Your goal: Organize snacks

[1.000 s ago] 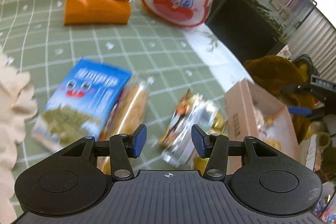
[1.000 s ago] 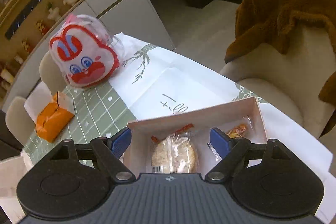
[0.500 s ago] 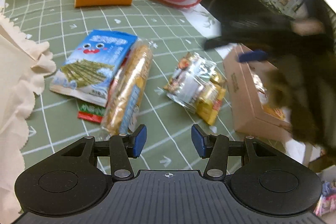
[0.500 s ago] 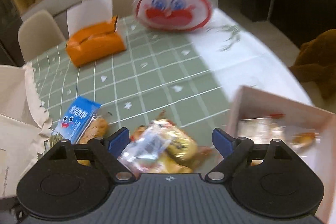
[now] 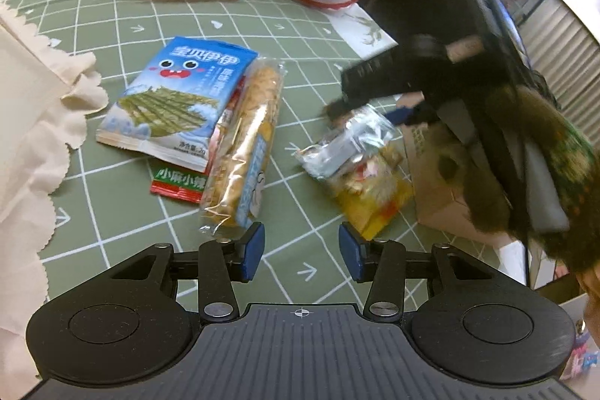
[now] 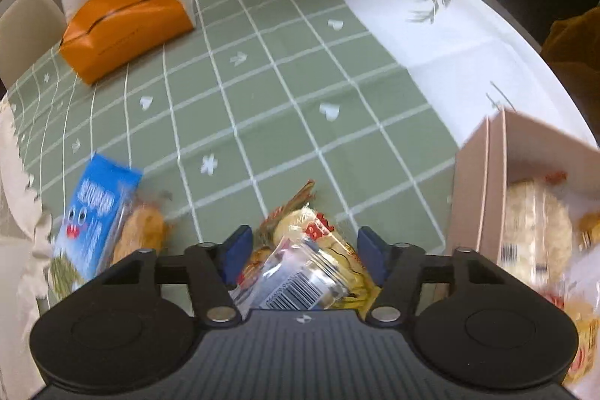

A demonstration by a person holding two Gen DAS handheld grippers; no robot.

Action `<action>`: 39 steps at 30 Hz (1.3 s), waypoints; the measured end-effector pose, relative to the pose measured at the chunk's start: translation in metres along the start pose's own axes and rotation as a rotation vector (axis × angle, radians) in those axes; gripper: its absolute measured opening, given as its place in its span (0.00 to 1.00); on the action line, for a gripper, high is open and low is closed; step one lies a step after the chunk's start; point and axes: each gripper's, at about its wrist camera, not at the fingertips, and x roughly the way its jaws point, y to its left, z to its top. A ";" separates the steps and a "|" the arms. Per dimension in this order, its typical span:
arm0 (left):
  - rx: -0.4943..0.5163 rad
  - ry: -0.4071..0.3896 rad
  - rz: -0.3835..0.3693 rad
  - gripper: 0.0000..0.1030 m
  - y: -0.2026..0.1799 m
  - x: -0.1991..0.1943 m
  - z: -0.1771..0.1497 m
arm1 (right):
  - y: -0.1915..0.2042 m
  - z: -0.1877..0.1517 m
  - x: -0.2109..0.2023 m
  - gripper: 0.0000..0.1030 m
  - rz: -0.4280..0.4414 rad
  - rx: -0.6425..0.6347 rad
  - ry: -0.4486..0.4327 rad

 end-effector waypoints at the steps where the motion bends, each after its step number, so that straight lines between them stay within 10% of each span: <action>1: 0.000 0.003 -0.001 0.48 0.000 0.000 -0.001 | 0.002 -0.008 -0.003 0.51 0.014 -0.005 0.010; 15: 0.019 0.078 -0.023 0.48 -0.007 -0.003 -0.026 | -0.009 -0.122 -0.047 0.44 0.189 0.038 0.051; 27: 0.015 0.084 0.011 0.48 -0.012 -0.011 -0.030 | -0.063 -0.181 -0.078 0.46 0.046 0.028 -0.047; 31: 0.026 0.119 -0.005 0.48 -0.016 -0.006 -0.038 | -0.075 -0.196 -0.081 0.68 -0.028 0.009 -0.086; 39: 0.105 0.160 -0.004 0.48 -0.042 0.006 -0.049 | -0.079 -0.217 -0.101 0.71 -0.004 -0.002 -0.163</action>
